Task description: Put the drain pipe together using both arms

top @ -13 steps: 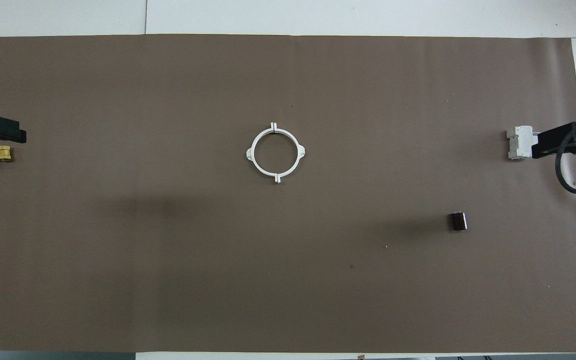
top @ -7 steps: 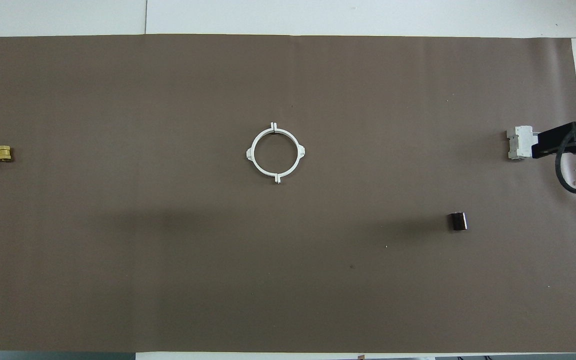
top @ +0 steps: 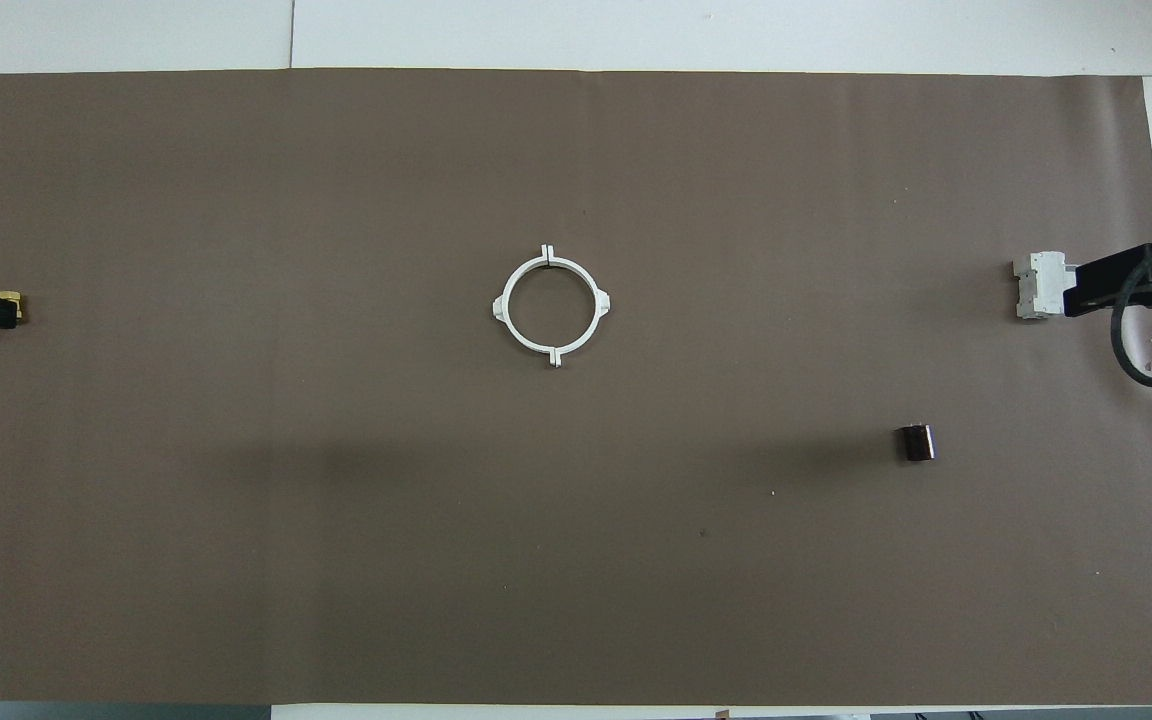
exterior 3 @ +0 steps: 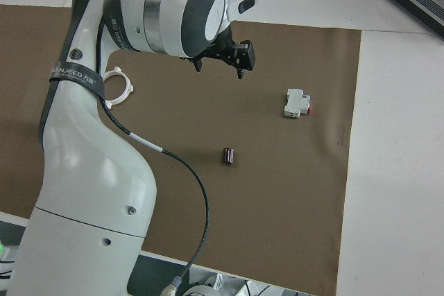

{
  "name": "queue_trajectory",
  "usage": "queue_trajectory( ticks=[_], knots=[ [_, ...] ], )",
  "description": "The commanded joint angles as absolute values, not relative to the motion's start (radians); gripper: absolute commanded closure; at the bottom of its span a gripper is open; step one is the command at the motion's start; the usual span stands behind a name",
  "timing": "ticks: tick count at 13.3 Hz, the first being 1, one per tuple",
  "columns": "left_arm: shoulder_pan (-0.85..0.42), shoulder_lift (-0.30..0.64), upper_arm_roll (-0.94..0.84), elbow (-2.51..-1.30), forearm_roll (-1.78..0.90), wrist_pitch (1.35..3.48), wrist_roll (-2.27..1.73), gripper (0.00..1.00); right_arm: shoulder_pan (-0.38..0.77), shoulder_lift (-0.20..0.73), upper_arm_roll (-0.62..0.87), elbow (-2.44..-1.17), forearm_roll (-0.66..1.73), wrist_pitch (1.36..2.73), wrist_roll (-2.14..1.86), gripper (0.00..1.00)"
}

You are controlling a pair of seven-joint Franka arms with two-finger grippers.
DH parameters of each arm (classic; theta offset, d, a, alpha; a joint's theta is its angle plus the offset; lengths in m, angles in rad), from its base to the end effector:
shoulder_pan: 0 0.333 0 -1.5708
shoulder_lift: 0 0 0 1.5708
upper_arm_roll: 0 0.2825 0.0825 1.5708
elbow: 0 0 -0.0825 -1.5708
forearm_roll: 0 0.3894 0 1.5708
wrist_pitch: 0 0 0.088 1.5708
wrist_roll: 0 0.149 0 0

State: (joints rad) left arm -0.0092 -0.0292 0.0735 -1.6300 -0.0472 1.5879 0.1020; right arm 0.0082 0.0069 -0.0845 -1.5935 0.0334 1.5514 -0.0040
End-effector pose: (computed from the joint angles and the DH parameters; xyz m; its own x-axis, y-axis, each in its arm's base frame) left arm 0.5513 0.0290 0.5386 0.9993 -0.0368 -0.0079 -0.0364 -0.9981 0.0504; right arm 0.5555 -0.0373 0.5328 0.9962 -0.0715 -0.0488 -0.0732 -0.9968 -0.0330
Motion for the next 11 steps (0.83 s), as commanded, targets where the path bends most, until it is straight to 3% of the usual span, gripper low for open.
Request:
queue_trajectory(
  ticks=[1,11],
  knots=[
    [-0.012,-0.061,0.075,-1.669,-0.055,1.600,0.106,0.00,0.008,0.015,-0.083,-1.577,0.040,1.545,-0.026,0.00],
    [-0.015,-0.080,0.063,-1.671,-0.049,1.595,0.067,0.00,0.008,0.017,-0.080,-1.575,0.040,1.545,-0.025,0.00]
  ],
)
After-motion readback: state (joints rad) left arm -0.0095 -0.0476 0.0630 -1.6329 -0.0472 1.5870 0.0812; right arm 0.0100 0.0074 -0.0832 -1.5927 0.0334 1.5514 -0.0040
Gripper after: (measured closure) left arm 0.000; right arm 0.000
